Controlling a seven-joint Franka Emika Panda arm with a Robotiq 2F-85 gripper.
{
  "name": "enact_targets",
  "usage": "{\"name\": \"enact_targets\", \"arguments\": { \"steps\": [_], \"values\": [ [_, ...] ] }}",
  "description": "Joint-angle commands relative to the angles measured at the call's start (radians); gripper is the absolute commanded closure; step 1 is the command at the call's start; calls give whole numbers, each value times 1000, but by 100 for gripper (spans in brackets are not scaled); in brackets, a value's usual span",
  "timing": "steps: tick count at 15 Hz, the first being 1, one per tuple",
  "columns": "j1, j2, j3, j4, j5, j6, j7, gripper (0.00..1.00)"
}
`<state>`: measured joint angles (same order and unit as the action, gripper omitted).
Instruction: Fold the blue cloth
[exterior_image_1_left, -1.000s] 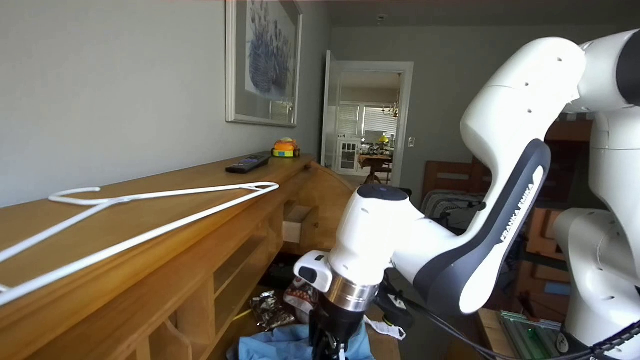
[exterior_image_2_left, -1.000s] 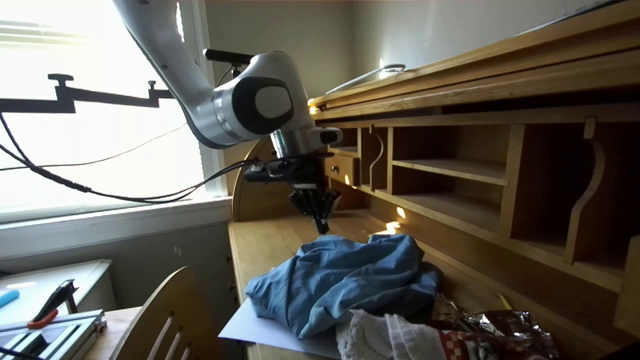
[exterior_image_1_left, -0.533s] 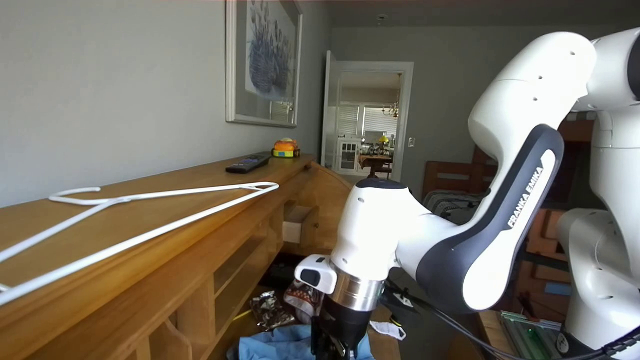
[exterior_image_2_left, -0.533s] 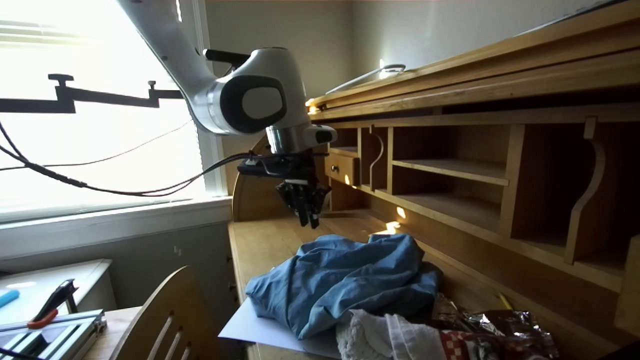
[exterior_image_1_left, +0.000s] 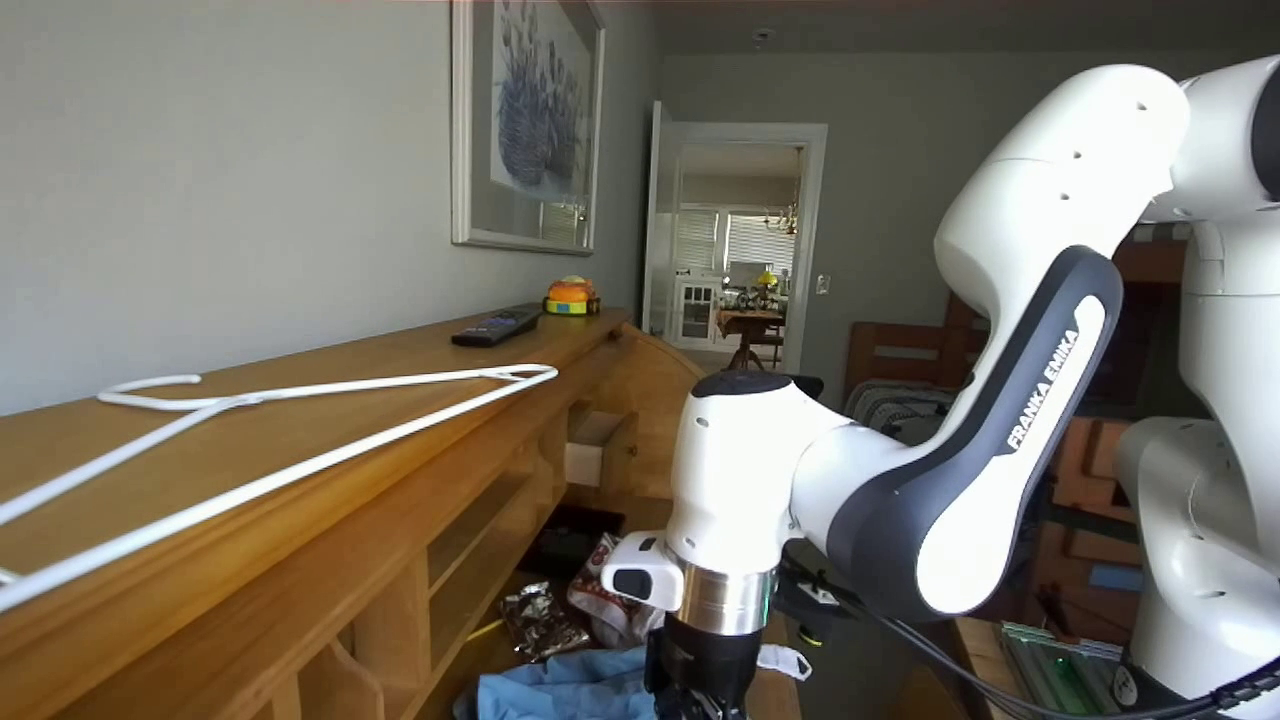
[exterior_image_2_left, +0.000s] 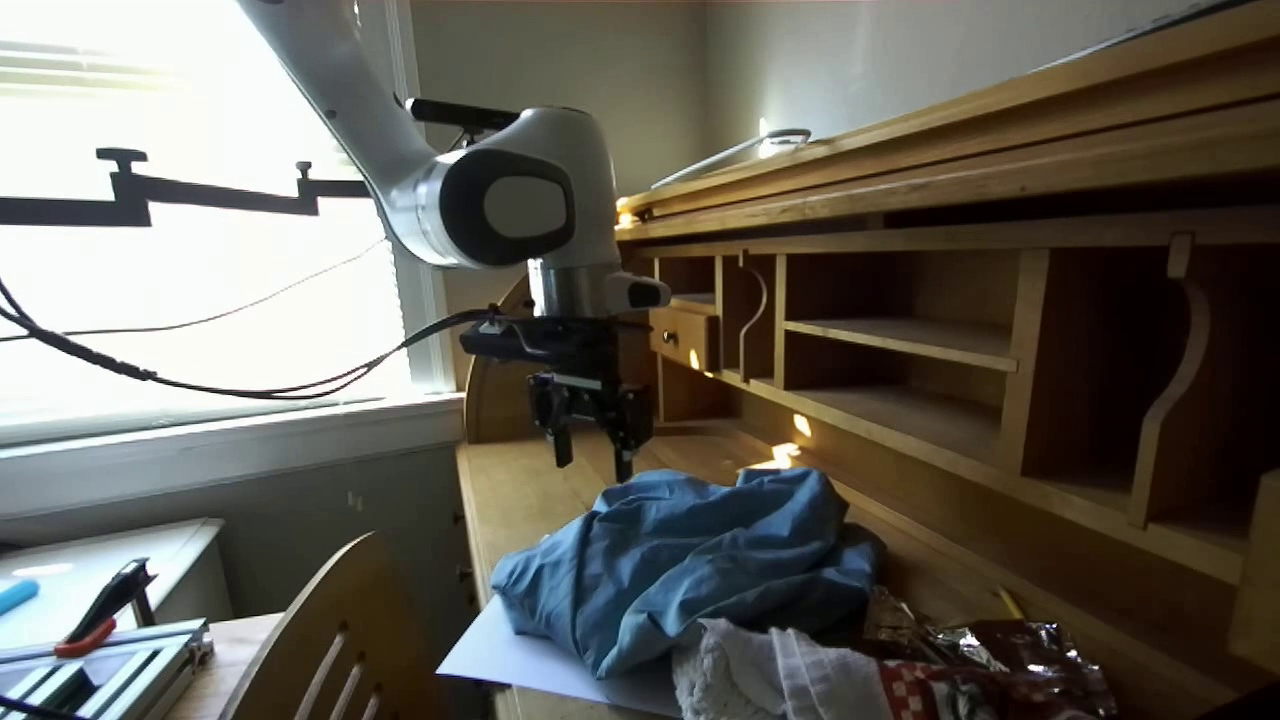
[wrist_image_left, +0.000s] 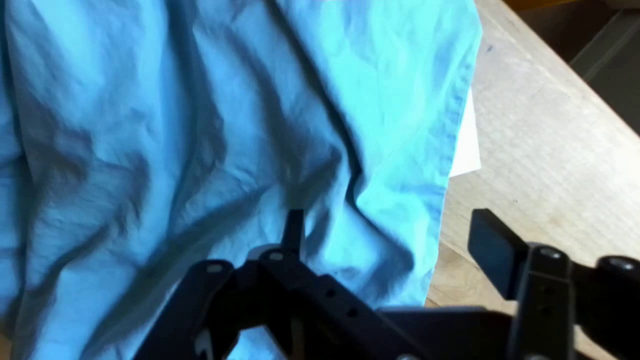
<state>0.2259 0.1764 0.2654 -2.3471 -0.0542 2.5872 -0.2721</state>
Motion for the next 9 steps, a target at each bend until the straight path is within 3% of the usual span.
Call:
{"name": "enact_targets", "arguments": {
  "steps": [1,3,9],
  "values": [
    [18,0,-24,-13,-105,-12,59,0],
    [29,11,-40,-15,-184,-6,99,0],
    [49,53,-62,-21,-287,97,208,0]
  ]
}}
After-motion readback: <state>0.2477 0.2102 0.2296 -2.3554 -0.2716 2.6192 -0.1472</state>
